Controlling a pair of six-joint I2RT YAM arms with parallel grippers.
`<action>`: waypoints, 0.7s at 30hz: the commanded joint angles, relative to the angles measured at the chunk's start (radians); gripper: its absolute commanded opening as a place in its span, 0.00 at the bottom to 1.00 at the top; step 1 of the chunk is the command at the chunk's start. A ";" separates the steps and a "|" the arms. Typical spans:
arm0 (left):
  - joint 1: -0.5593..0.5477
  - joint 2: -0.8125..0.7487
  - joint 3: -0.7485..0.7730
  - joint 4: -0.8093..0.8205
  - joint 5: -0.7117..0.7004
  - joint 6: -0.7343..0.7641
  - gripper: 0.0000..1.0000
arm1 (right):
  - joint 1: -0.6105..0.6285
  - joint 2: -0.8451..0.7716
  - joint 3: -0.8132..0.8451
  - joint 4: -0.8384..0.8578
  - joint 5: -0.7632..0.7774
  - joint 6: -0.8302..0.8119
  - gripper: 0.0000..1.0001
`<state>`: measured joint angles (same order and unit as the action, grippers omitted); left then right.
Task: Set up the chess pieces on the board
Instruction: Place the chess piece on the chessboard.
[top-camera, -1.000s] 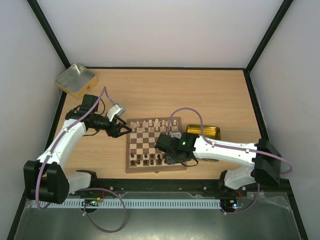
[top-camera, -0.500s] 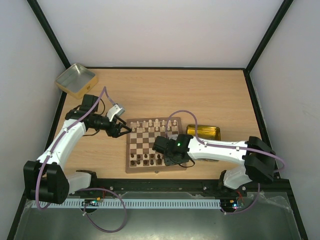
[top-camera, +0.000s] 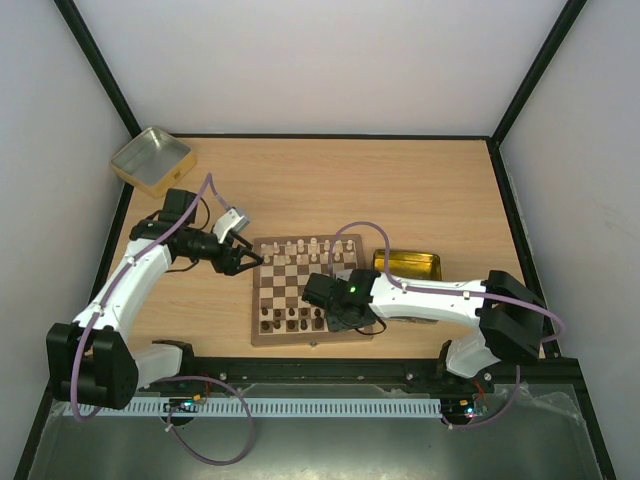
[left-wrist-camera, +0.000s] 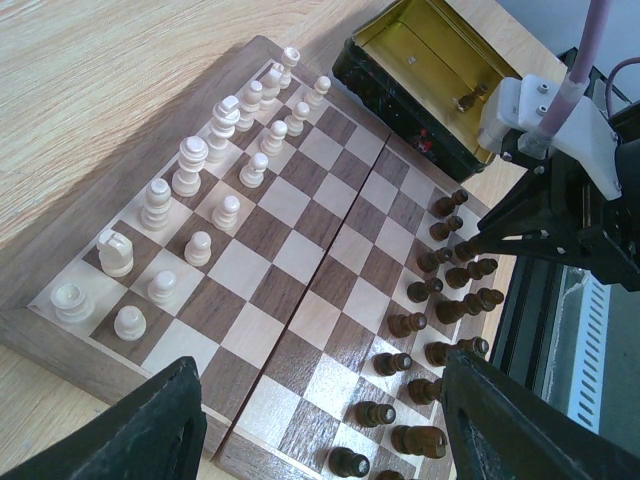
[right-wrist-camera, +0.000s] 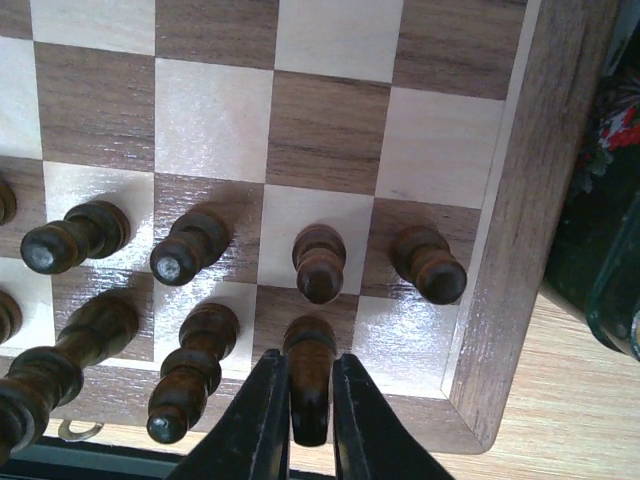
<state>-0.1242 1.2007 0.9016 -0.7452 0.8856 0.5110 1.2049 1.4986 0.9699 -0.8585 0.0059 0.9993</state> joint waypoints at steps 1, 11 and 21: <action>-0.003 -0.010 -0.006 -0.001 0.009 0.000 0.65 | 0.008 0.008 0.016 -0.017 0.047 0.007 0.12; -0.003 -0.009 -0.005 -0.002 0.009 0.000 0.65 | 0.007 0.006 0.053 -0.030 0.063 0.005 0.16; -0.004 -0.005 -0.004 -0.002 0.010 0.000 0.65 | -0.021 -0.042 0.112 -0.144 0.166 0.031 0.16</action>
<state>-0.1242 1.2007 0.9016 -0.7456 0.8856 0.5114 1.2045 1.4986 1.0443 -0.8970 0.0669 1.0012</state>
